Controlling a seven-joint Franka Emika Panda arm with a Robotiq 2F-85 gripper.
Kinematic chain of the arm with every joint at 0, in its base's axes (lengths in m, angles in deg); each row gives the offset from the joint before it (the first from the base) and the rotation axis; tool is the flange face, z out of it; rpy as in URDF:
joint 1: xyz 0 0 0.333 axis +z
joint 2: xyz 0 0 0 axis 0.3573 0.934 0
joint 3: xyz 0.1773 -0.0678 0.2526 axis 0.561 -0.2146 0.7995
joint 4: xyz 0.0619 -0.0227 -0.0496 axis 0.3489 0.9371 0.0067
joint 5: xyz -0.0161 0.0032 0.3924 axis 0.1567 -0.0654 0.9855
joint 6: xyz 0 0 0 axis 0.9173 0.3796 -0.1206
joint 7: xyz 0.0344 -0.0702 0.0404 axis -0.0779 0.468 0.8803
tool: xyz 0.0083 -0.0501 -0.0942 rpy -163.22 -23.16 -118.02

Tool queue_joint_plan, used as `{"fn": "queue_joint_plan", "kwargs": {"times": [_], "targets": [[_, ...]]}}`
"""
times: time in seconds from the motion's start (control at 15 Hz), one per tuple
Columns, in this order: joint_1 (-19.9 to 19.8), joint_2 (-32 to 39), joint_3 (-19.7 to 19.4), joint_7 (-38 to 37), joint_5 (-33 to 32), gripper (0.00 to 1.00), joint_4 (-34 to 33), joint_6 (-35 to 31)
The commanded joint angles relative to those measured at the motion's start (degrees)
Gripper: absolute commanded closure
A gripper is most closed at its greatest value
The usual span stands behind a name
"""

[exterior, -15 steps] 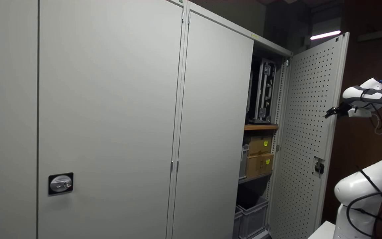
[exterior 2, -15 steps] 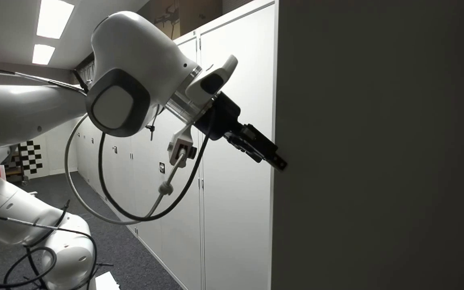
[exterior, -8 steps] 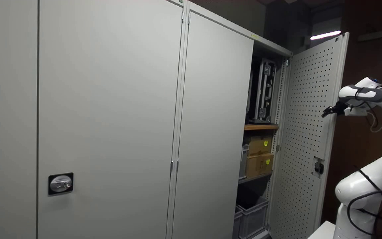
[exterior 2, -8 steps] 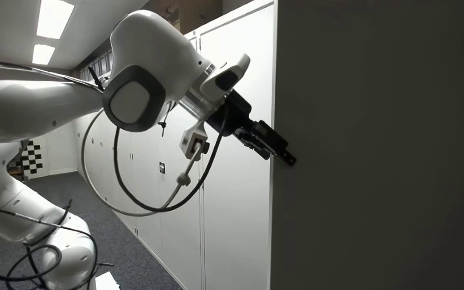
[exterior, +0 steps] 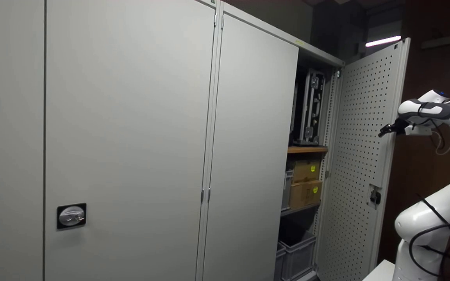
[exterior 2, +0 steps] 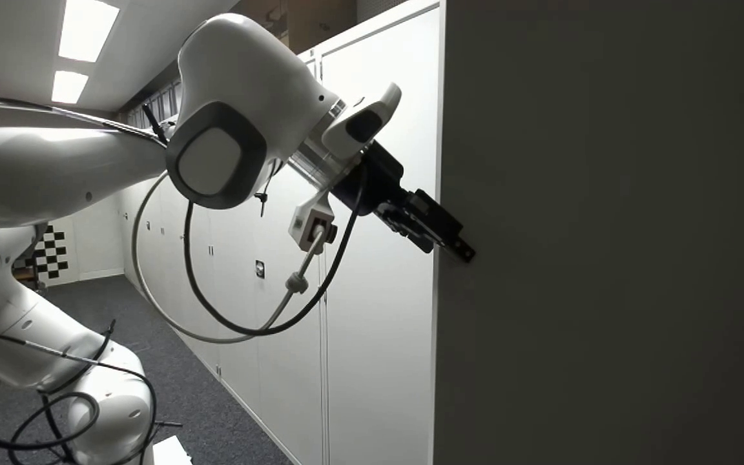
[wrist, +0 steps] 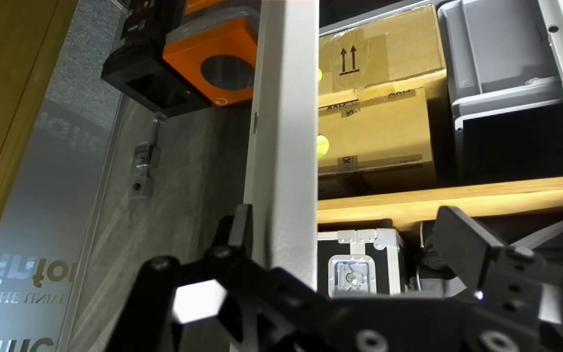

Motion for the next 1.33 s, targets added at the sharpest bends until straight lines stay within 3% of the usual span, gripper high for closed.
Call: {"fn": "queue_joint_plan", "kwargs": {"times": [0.0, 1.27], "targets": [[1.3, 2.5, 1.3, 2.4, 2.2, 0.00, -1.5, -1.5], [1.5, 2.7, 12.7, 2.7, 3.3, 0.00, 1.3, -0.9]]}}
